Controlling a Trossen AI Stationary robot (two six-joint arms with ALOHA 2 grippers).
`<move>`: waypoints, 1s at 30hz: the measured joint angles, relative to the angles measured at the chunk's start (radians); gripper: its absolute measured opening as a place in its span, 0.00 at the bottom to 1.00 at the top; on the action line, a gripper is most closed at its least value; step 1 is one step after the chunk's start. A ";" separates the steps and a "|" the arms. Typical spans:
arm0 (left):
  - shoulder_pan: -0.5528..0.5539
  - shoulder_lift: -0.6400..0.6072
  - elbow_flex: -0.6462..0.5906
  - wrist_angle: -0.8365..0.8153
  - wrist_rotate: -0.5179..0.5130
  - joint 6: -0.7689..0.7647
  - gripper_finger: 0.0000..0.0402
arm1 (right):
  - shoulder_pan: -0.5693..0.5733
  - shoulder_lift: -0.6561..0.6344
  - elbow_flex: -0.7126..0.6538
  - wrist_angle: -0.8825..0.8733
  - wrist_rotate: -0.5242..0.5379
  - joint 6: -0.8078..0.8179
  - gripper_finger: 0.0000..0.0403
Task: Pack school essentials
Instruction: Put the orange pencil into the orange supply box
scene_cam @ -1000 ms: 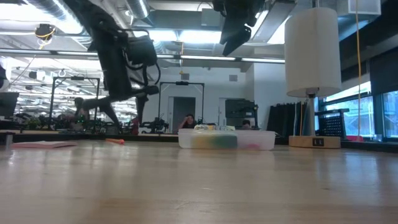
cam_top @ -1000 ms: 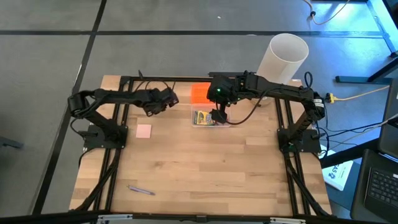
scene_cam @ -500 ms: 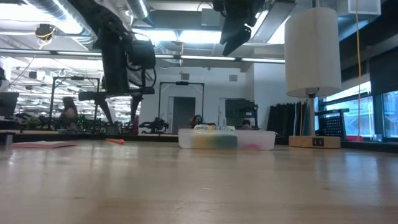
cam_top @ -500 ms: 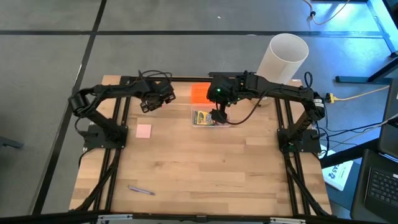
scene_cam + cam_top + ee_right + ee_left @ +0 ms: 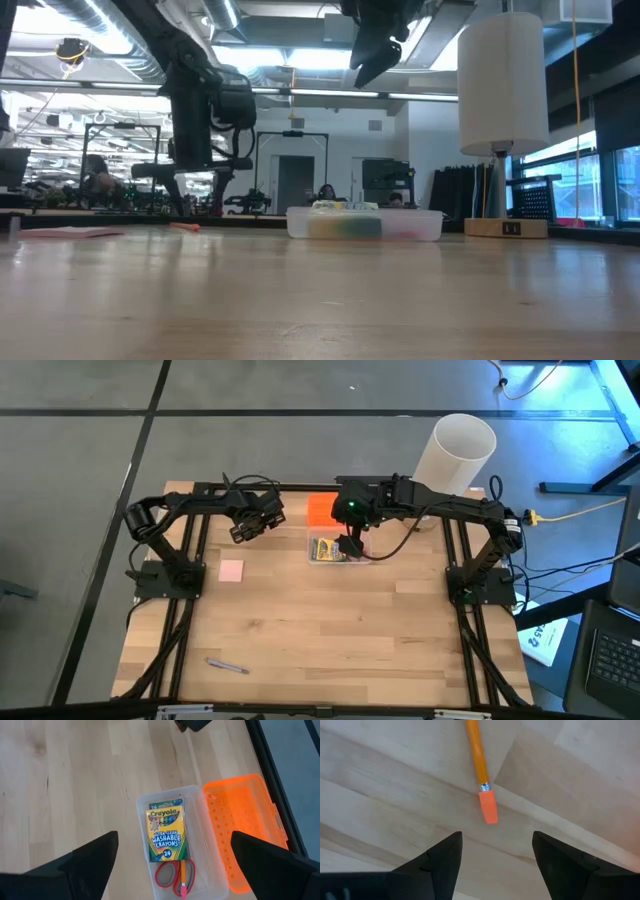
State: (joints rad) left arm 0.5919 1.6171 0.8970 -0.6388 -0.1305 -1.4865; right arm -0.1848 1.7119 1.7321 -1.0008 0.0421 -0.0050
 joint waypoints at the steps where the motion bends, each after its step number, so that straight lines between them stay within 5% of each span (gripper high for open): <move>1: 0.000 0.004 0.000 -0.001 0.006 -0.010 0.59 | 0.000 0.000 0.000 0.002 0.000 0.000 0.96; 21: -0.005 0.020 0.000 0.022 -0.104 -0.029 0.59 | 0.000 0.000 0.000 0.014 0.000 0.000 0.96; 30: 0.017 0.058 -0.001 0.021 -0.059 -0.030 0.59 | 0.000 0.000 0.000 0.015 0.000 0.000 0.96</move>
State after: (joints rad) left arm 0.6093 1.6754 0.8963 -0.6176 -0.1894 -1.5160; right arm -0.1848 1.7119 1.7321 -0.9853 0.0419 -0.0050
